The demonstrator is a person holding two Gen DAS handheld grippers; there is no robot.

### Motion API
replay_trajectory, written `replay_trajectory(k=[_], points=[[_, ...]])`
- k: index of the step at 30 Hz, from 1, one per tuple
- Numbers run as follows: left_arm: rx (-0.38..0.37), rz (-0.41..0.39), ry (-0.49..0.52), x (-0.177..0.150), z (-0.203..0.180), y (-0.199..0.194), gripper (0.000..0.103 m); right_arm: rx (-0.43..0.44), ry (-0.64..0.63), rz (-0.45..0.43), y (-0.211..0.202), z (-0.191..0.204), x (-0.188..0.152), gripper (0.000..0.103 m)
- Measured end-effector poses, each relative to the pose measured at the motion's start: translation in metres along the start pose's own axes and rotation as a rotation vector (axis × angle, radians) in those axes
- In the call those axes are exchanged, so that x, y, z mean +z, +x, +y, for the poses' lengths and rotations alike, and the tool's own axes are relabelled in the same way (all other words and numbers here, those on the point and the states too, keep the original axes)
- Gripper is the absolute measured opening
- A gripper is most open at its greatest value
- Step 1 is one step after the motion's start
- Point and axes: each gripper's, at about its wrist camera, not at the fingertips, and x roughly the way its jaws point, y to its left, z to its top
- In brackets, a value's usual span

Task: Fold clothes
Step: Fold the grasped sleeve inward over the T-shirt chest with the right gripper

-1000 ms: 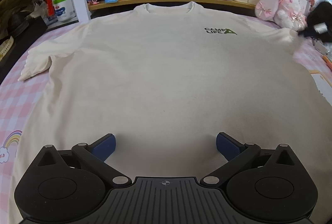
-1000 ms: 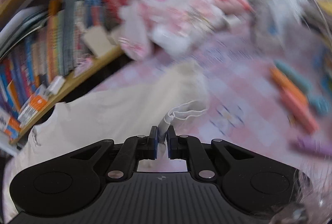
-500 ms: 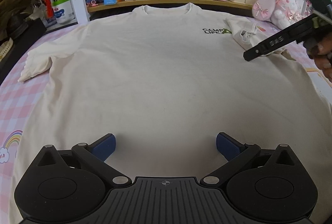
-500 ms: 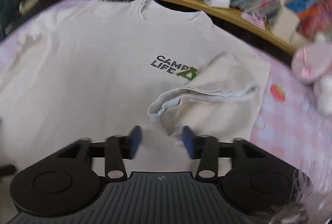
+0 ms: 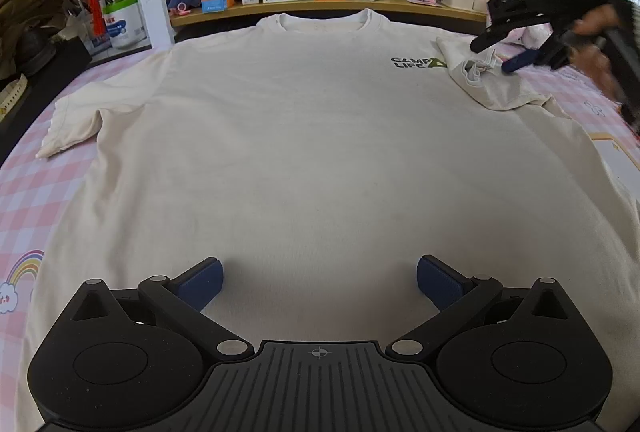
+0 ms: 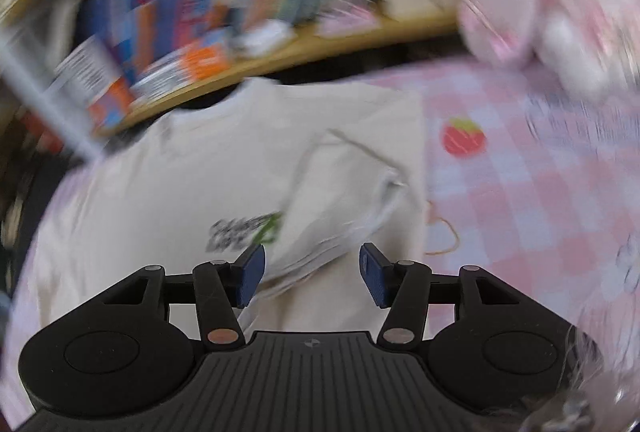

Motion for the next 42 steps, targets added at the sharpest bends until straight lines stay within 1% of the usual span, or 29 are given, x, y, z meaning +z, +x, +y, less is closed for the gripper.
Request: replay_trajectory(k=[2,3,4,6,7,8,9,11,12,14,18,22,25,29,33,36,38,40,42], points=[[0.000,0.001,0.001,-0.001,0.000,0.000,0.103,0.016,0.088,0.007,0.011,-0.007,0.007,0.050],[-0.001,0.002,0.001,-0.001,0.000,-0.001,0.103,0.037,0.093,-0.007,0.015,-0.005,0.009,0.051],[-0.001,0.004,0.002,-0.001,0.000,-0.001,0.103,0.066,0.078,-0.022,0.019,0.000,0.010,0.054],[-0.003,0.011,0.004,0.000,0.000,-0.001,0.103,0.123,0.049,-0.053,0.025,0.009,0.013,0.055],[-0.004,0.016,0.006,0.000,0.000,-0.001,0.103,0.215,0.043,-0.041,0.028,0.013,0.013,0.055],[-0.005,0.019,0.007,0.001,0.000,-0.001,0.103,0.360,0.046,-0.004,0.030,0.016,0.011,0.052],[-0.006,0.021,0.008,0.001,0.000,-0.001,0.103,0.431,0.035,0.013,0.028,0.019,0.008,0.051],[-0.008,0.023,0.009,0.002,0.000,0.000,0.103,0.449,-0.009,0.015,0.020,0.026,-0.001,0.052],[-0.008,0.023,0.009,0.002,0.000,0.000,0.103,0.434,-0.037,0.018,0.015,0.028,-0.006,0.052],[-0.009,0.023,0.010,0.002,0.001,0.000,0.103,0.371,-0.095,0.028,0.007,0.030,-0.018,0.053],[-0.011,0.024,0.012,0.003,0.001,0.001,0.103,0.312,-0.169,0.046,-0.010,0.028,-0.047,0.053],[-0.015,0.025,0.014,0.004,0.001,0.002,0.103,0.258,-0.236,0.035,-0.030,0.031,-0.077,0.053],[-0.016,0.026,0.013,0.004,0.002,0.002,0.103,0.201,-0.277,0.020,-0.043,0.034,-0.095,0.054],[-0.013,0.026,0.011,0.004,0.000,0.002,0.103,0.131,-0.301,-0.014,-0.060,0.033,-0.116,0.056],[-0.011,0.032,0.008,0.006,-0.001,0.003,0.103,0.065,-0.276,-0.047,-0.077,0.025,-0.131,0.058],[-0.010,0.046,0.005,0.008,-0.001,0.004,0.103,-0.008,-0.249,-0.067,-0.088,0.018,-0.144,0.066],[-0.009,0.057,0.003,0.010,-0.001,0.005,0.103,-0.059,-0.243,-0.063,-0.094,0.015,-0.155,0.078],[-0.006,0.067,0.000,0.011,-0.001,0.005,0.103,-0.091,-0.250,-0.057,-0.098,0.013,-0.164,0.080],[-0.004,0.076,-0.002,0.012,-0.002,0.006,0.103,-0.106,-0.252,-0.059,-0.100,0.014,-0.169,0.085]])
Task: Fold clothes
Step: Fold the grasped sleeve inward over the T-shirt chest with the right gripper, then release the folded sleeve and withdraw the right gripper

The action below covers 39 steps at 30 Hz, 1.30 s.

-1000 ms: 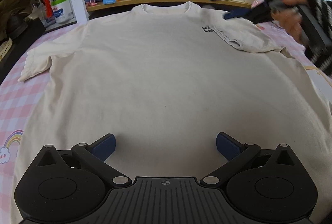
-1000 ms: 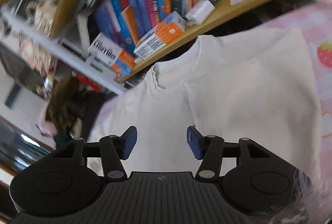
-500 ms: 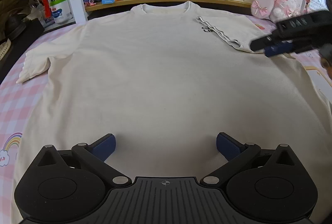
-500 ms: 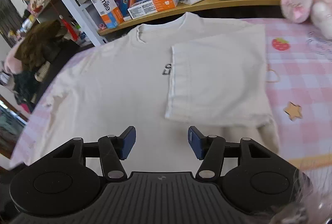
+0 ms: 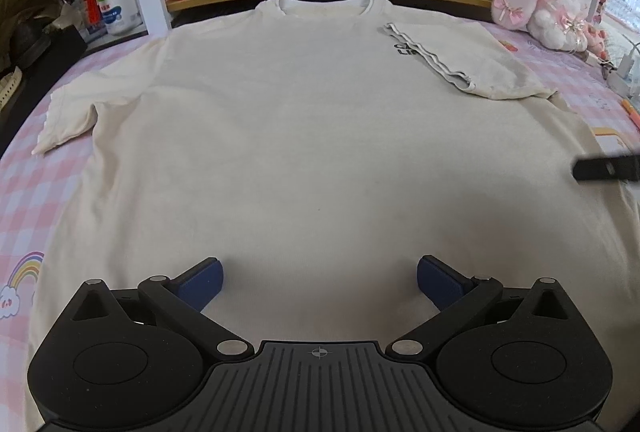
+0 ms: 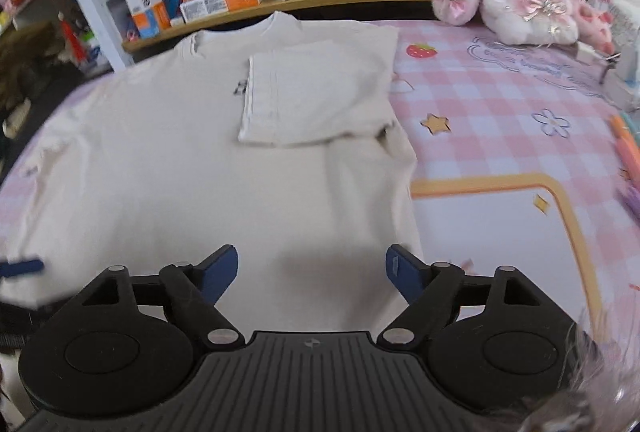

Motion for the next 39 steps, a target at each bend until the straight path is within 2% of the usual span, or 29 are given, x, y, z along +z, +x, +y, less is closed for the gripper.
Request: replay_trajectory(k=[9,15,26,39], points=[[-0.007,0.035,0.051,0.007,0.001,0.001,0.103,-0.069,-0.014,0.000,-0.010,0.008,-0.019,0.089],[-0.027,0.023,0.071,0.009,0.020,-0.003,0.103,-0.127,0.045,0.001,-0.010,0.023,-0.023,0.090],[-0.074,-0.022,0.099,0.008,0.068,-0.015,0.103,-0.148,0.014,-0.009,-0.008,0.088,-0.029,0.090],[-0.085,-0.051,0.065,0.004,0.136,-0.020,0.103,-0.165,-0.004,-0.010,0.001,0.157,-0.033,0.090]])
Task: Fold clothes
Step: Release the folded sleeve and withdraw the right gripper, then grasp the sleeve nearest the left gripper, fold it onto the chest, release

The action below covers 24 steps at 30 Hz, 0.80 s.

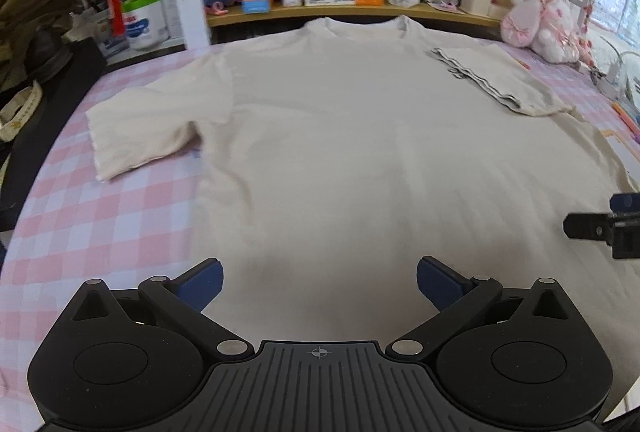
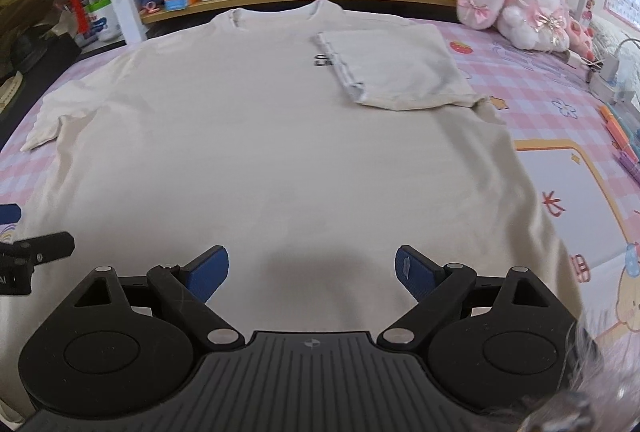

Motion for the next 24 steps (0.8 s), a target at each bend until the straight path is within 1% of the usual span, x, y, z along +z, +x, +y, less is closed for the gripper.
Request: replay_trajectory(k=[3,6,10,13,15,16,17,19,20,21,22,24], points=[[0.002,-0.007,-0.043,0.000,0.019,-0.002,0.103,-0.006,-0.009,-0.002,0.000,0.014,-0.001,0.090],[0.027,-0.011,-0.103,0.002,0.040,-0.002,0.103,-0.010,-0.020,-0.006,-0.001,0.026,-0.001,0.090],[0.046,-0.029,-0.201,0.003,0.070,-0.002,0.103,-0.013,-0.038,-0.023,-0.003,0.039,0.000,0.090],[0.047,-0.043,-0.296,0.006,0.093,0.003,0.103,-0.015,-0.057,-0.028,-0.003,0.045,-0.001,0.090],[0.044,-0.053,-0.363,0.008,0.109,0.007,0.100,-0.019,-0.071,-0.023,-0.003,0.048,-0.001,0.090],[0.043,-0.058,-0.396,0.009,0.117,0.009,0.091,-0.021,-0.079,-0.021,-0.003,0.050,-0.001,0.090],[0.042,-0.063,-0.430,0.010,0.125,0.011,0.087,-0.023,-0.086,-0.019,-0.003,0.052,-0.001,0.090],[0.040,-0.073,-0.497,0.013,0.141,0.015,0.061,-0.027,-0.101,-0.014,-0.003,0.055,-0.001,0.090],[0.036,-0.075,-0.534,0.015,0.148,0.019,0.053,-0.029,-0.108,-0.012,-0.003,0.057,-0.001,0.090],[0.028,-0.073,-0.578,0.018,0.154,0.025,0.043,-0.031,-0.116,-0.009,-0.002,0.058,-0.001,0.090],[0.021,-0.076,-0.619,0.019,0.160,0.029,0.040,-0.033,-0.123,-0.007,-0.002,0.060,-0.001,0.090],[0.007,-0.081,-0.701,0.023,0.171,0.036,0.040,-0.038,-0.138,-0.004,-0.003,0.063,-0.001,0.090]])
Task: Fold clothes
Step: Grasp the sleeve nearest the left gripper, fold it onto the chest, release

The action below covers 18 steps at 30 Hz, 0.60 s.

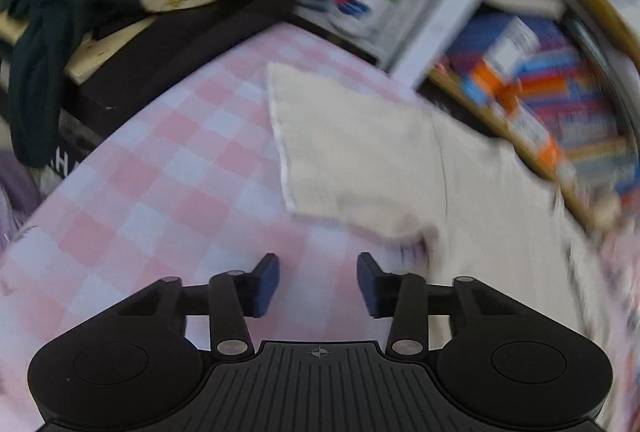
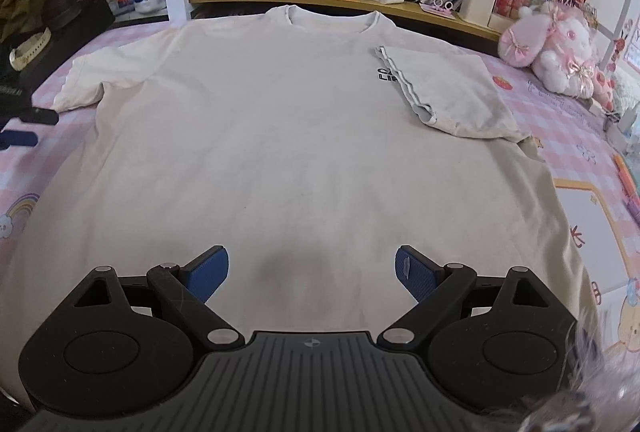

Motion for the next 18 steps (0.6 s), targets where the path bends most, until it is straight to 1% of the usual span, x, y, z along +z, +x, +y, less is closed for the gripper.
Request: replay_trajectory(k=[3,5,9,12,14,15,16,17,18], points=[[-0.017,-0.001,-0.124,0.013,0.009,0.012,0.040,-0.013,-0.011,-0.001,-0.002,0.000,-0.001,0.090],[-0.028,-0.001,-0.203,0.021,0.015,0.019,0.042,-0.022,-0.009,0.002,-0.003,-0.003,-0.002,0.090],[-0.039,-0.007,-0.357,0.028,0.023,0.027,0.041,-0.036,0.007,0.013,-0.003,-0.010,-0.003,0.090],[-0.029,-0.016,-0.432,0.028,0.024,0.029,0.039,-0.037,0.020,0.017,-0.001,-0.015,-0.004,0.090],[-0.001,-0.021,-0.481,0.027,0.025,0.029,0.031,-0.035,0.029,0.018,0.000,-0.019,-0.004,0.090],[0.013,-0.020,-0.511,0.026,0.027,0.030,0.015,-0.032,0.033,0.016,0.001,-0.021,-0.004,0.090],[0.017,-0.018,-0.548,0.025,0.030,0.032,0.009,-0.029,0.037,0.014,0.002,-0.023,-0.004,0.090],[0.023,-0.023,-0.570,0.024,0.031,0.033,0.008,-0.024,0.040,0.013,0.003,-0.025,-0.004,0.090],[0.033,-0.039,-0.561,0.026,0.028,0.031,0.004,-0.019,0.041,0.013,0.004,-0.027,-0.004,0.090]])
